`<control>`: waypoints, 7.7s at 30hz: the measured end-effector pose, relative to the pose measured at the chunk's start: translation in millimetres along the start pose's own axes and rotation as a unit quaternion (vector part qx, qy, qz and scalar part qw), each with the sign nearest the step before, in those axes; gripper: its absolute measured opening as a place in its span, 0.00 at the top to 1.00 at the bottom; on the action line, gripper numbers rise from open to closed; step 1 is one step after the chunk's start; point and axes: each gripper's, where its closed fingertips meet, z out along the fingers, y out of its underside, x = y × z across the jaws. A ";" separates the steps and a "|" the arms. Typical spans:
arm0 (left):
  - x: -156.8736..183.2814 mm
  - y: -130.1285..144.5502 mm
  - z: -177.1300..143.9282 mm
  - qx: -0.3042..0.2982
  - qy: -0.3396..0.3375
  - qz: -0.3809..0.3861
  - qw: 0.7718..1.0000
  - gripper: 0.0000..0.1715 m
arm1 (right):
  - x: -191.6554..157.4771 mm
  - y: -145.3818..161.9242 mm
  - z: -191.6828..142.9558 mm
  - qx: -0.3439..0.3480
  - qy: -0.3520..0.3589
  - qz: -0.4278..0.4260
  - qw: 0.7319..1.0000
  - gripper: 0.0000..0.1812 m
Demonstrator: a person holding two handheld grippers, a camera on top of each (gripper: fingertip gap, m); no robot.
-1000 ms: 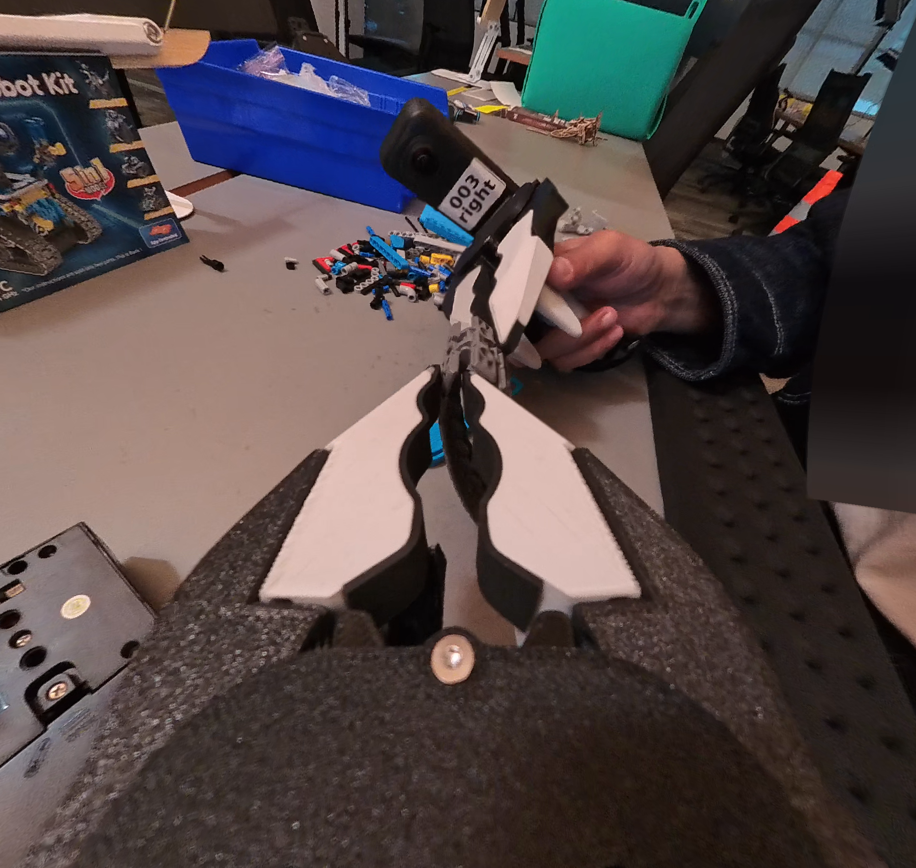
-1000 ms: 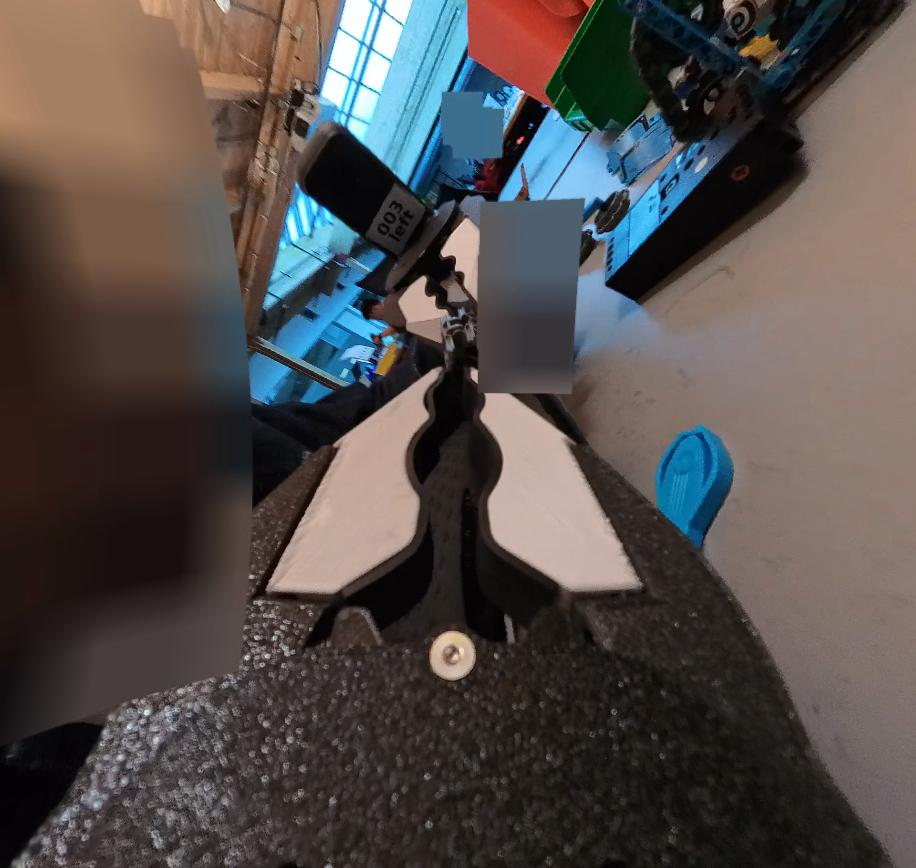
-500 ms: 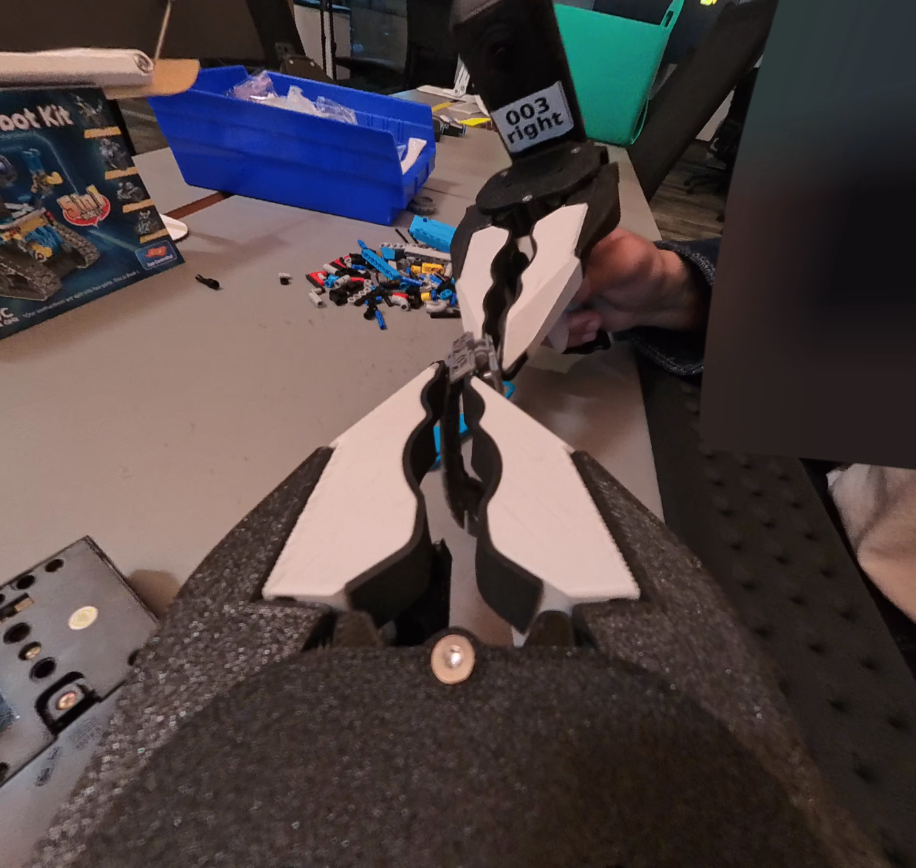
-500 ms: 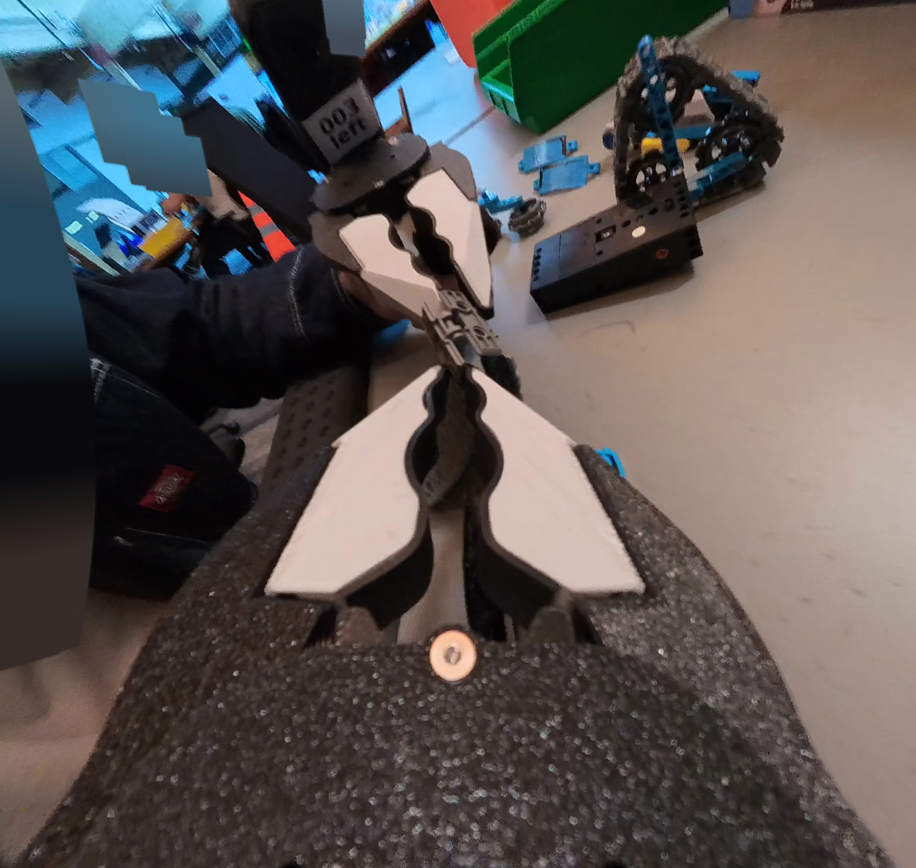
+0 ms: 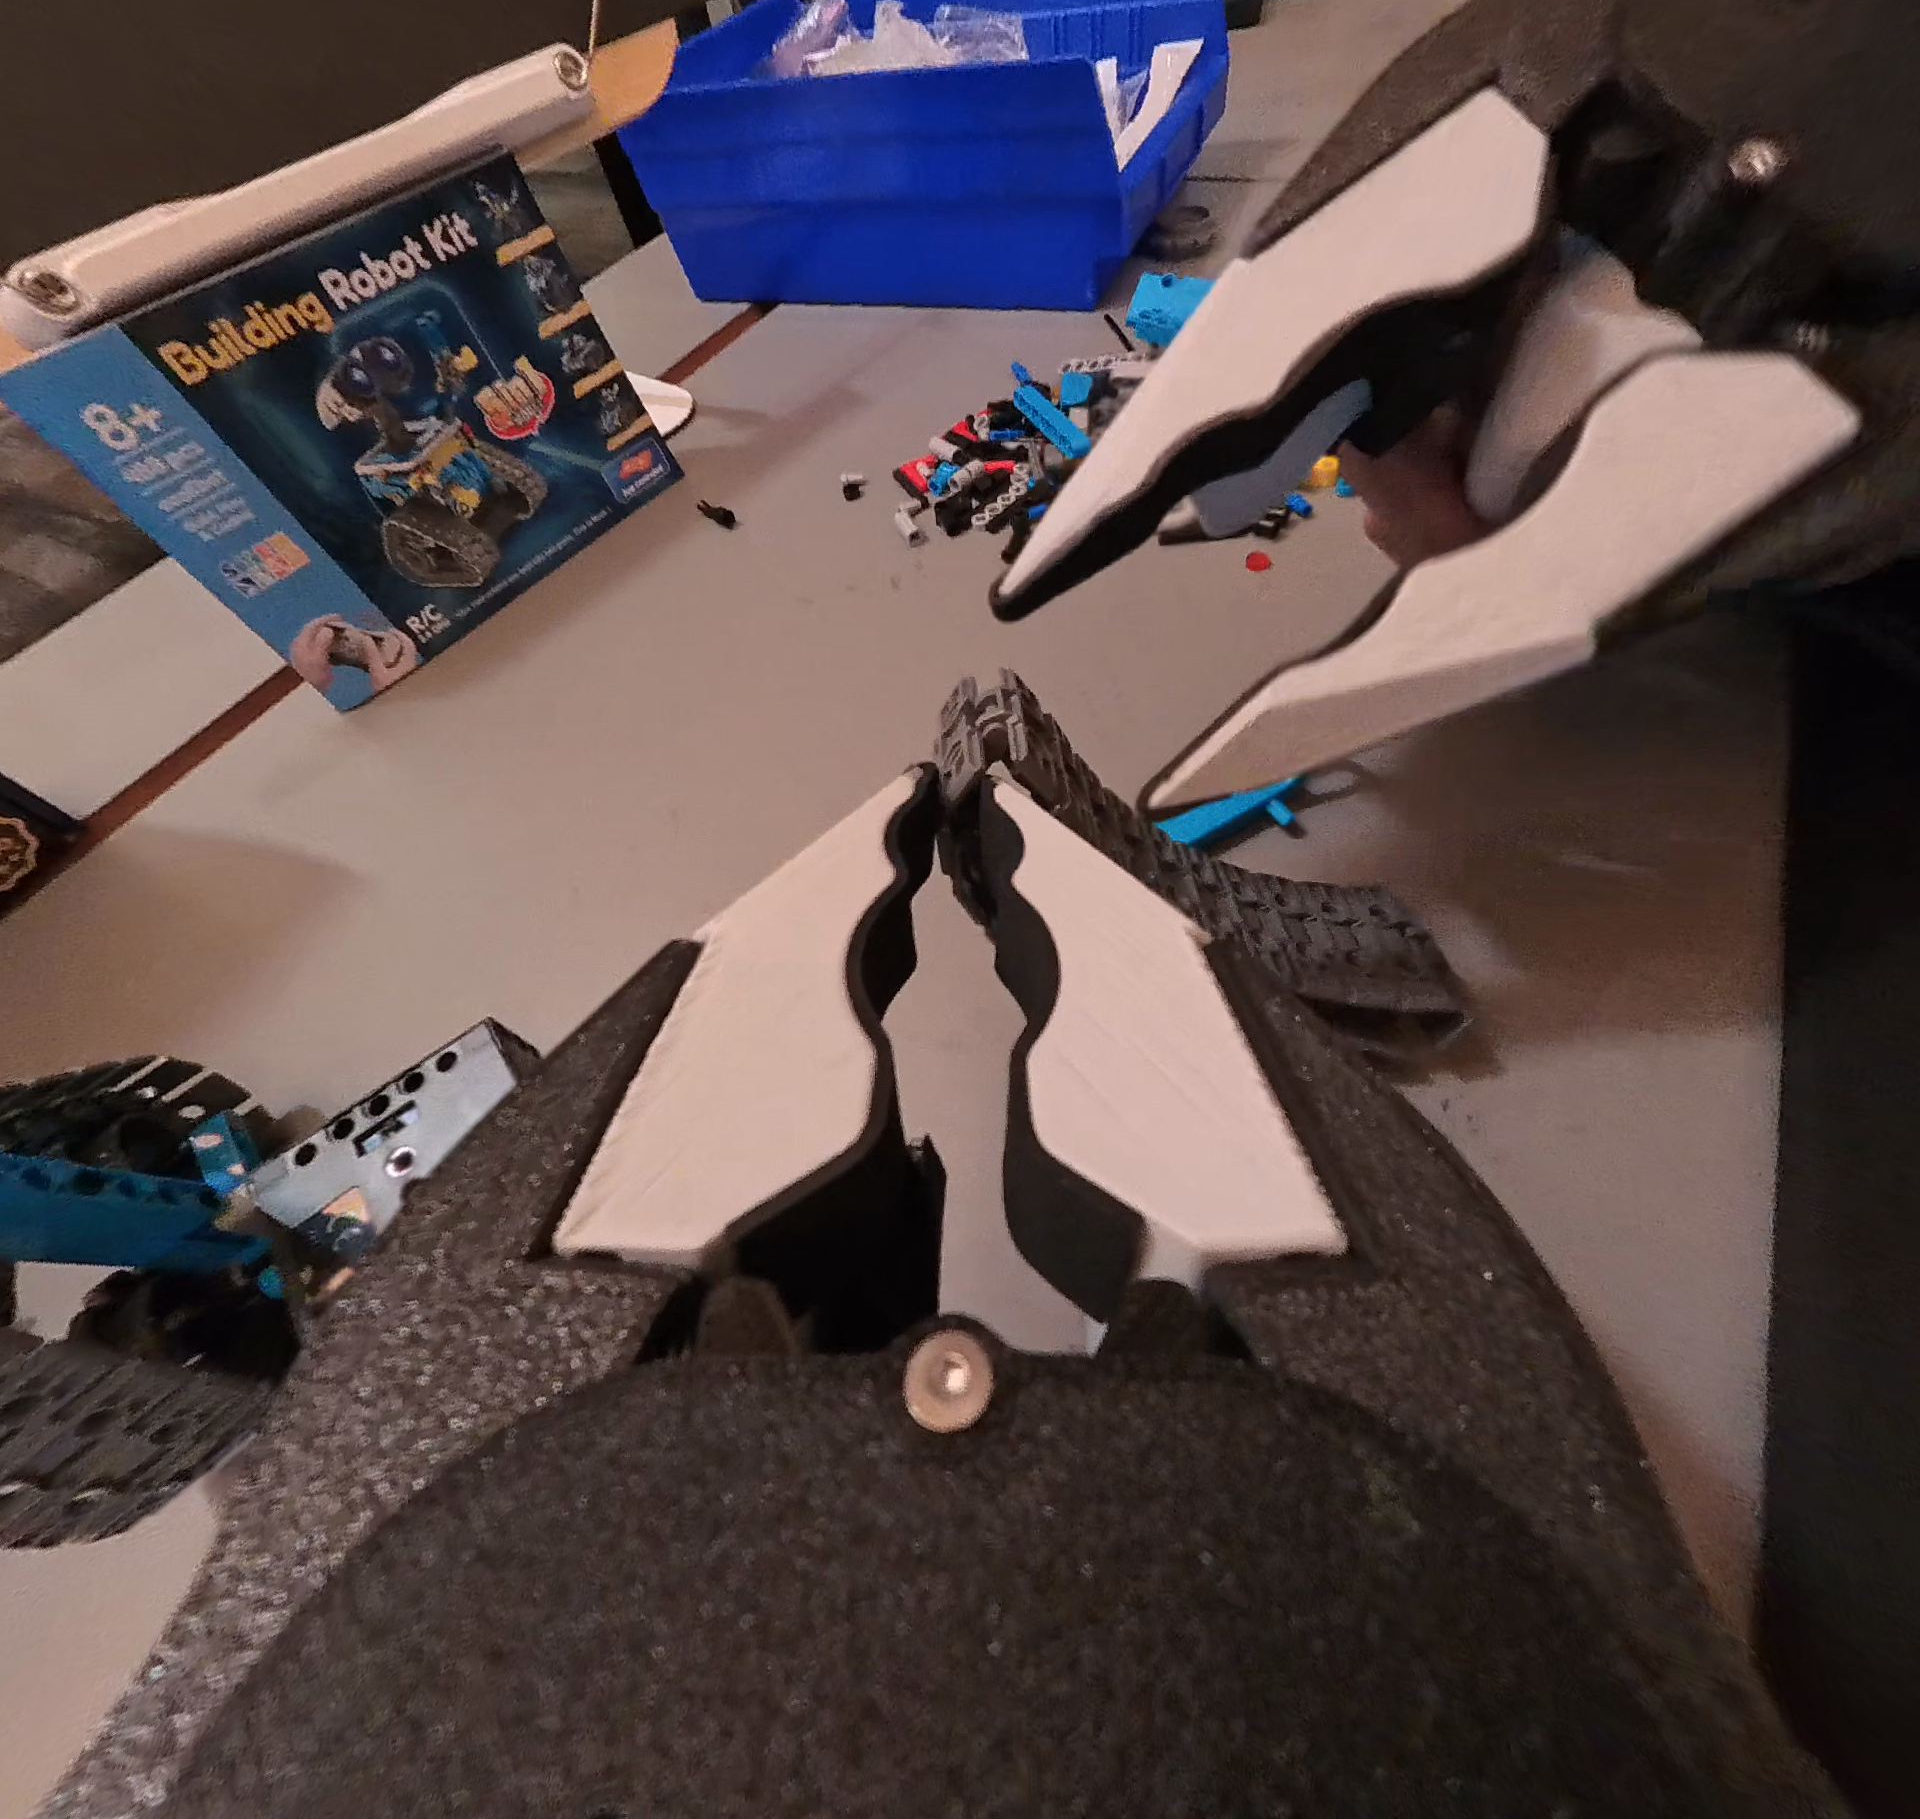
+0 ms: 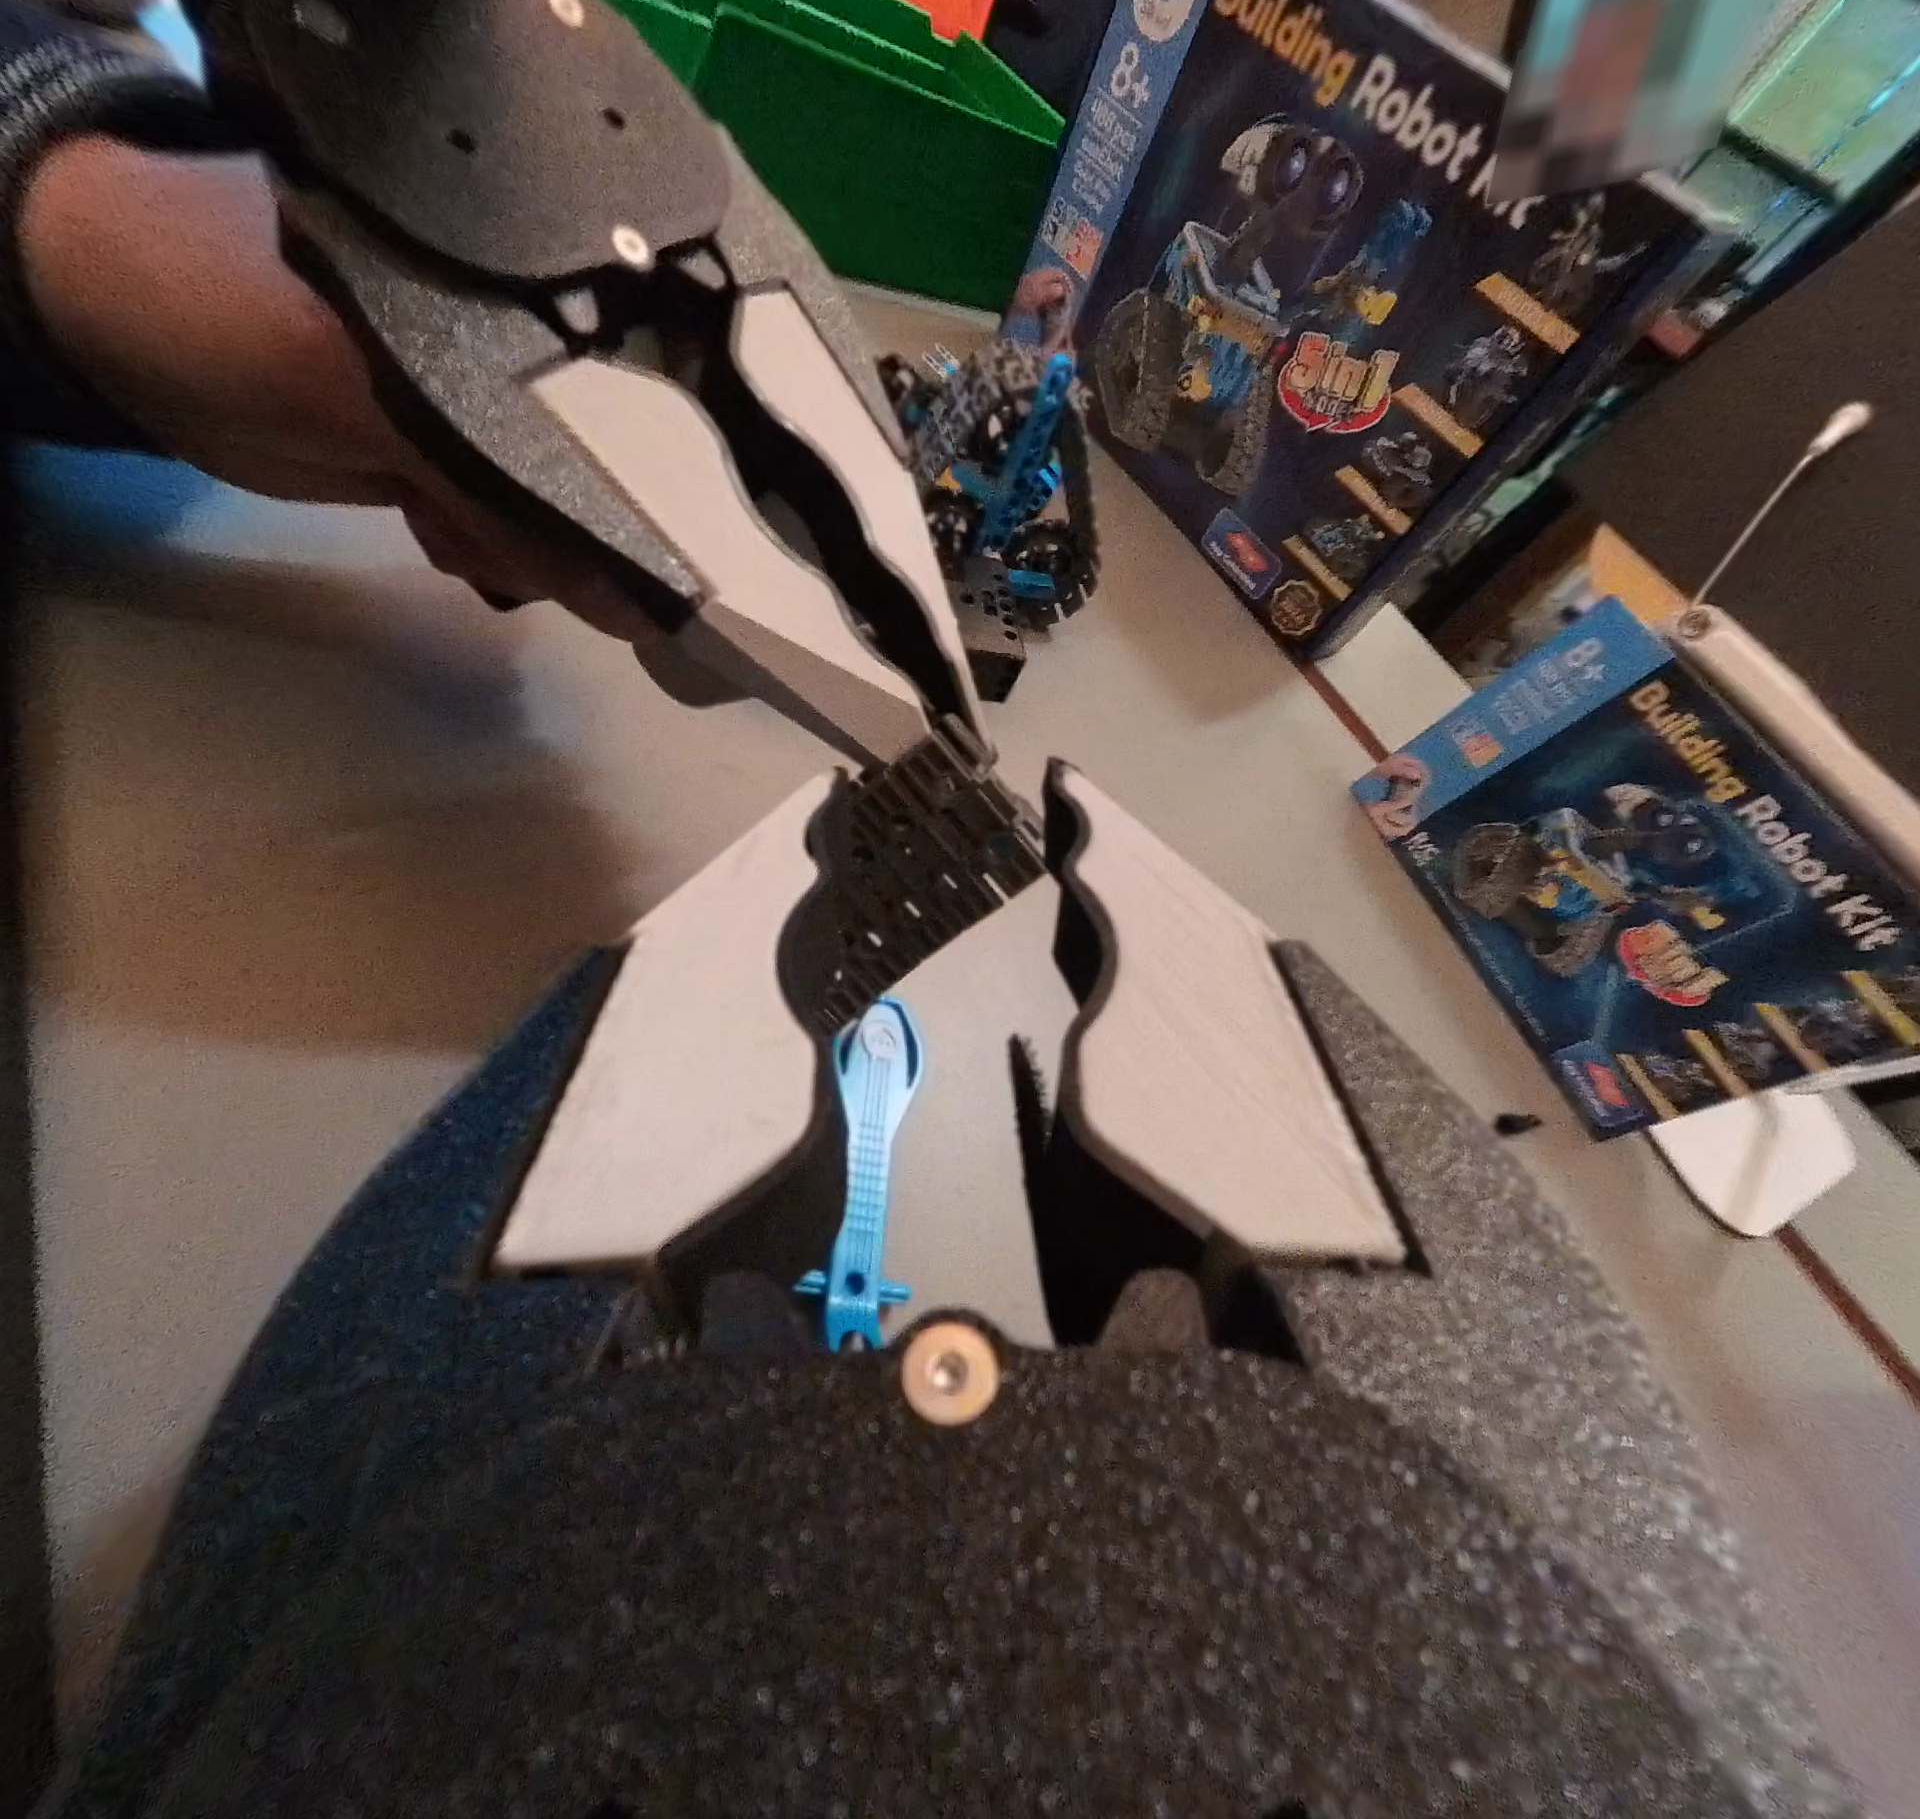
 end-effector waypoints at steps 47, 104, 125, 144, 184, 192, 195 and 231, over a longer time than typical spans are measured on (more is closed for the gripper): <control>15.3 -1.9 -15.0 0.038 0.159 -0.127 0.978 0.87 | -14.0 28.7 1.5 -0.056 -0.190 0.259 0.945 1.00; 46.3 48.0 -4.3 -0.080 0.175 0.022 0.981 0.99 | -47.4 54.2 9.5 -0.144 -0.212 0.241 0.936 1.00; 9.8 30.4 -10.5 -0.037 0.095 0.021 0.995 0.99 | 3.6 48.7 3.4 -0.090 -0.152 0.305 0.936 1.00; -36.1 61.2 -110.0 -0.028 -0.226 -0.003 0.974 0.98 | -3.2 54.3 -28.2 -0.081 -0.086 0.174 0.978 0.97; 85.9 61.4 -73.0 -0.173 0.067 0.015 0.982 0.86 | -44.0 105.8 -117.8 -0.195 -0.239 0.155 0.939 0.91; 139.3 37.1 15.9 -0.175 0.168 0.076 0.967 0.75 | -56.0 121.1 -130.4 -0.228 -0.248 0.171 0.926 0.87; 159.8 41.2 40.3 -0.201 0.215 0.103 0.950 0.75 | -59.7 124.7 -124.6 -0.234 -0.240 0.162 0.928 0.87; 159.2 17.9 48.6 -0.146 0.365 0.034 0.919 0.88 | -45.1 90.1 -118.5 -0.095 -0.234 0.208 0.945 0.95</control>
